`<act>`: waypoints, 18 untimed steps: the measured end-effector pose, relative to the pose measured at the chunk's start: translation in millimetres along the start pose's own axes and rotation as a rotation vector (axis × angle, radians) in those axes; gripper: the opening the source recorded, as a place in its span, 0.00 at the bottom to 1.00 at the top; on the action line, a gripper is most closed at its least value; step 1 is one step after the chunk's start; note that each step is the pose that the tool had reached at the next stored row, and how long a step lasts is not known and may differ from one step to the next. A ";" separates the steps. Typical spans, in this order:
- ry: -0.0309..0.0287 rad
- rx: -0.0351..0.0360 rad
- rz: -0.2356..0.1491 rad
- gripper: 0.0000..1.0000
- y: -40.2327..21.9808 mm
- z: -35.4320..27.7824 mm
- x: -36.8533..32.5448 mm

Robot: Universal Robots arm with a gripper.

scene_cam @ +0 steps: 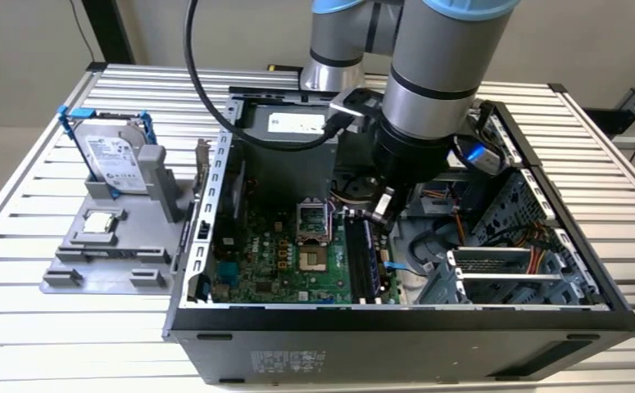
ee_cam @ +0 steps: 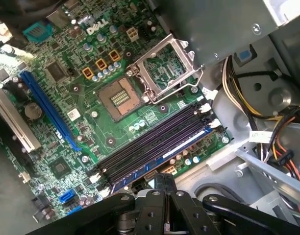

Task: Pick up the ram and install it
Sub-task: 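Press down the ram until it locks into place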

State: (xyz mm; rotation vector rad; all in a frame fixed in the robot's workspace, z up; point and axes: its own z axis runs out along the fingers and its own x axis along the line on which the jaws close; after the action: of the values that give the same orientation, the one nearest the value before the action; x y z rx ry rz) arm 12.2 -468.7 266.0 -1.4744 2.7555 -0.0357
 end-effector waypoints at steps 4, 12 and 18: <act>-0.0010 -0.0001 -0.038 0.00 0.0 0.0 0.0; -0.0030 -0.0004 -0.110 0.00 0.0 0.0 0.0; -0.0049 -0.0006 -0.174 0.00 0.2 0.1 -0.1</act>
State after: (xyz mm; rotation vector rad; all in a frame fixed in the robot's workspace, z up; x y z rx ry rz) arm 12.1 -468.5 265.9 -1.7069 2.6156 -0.0333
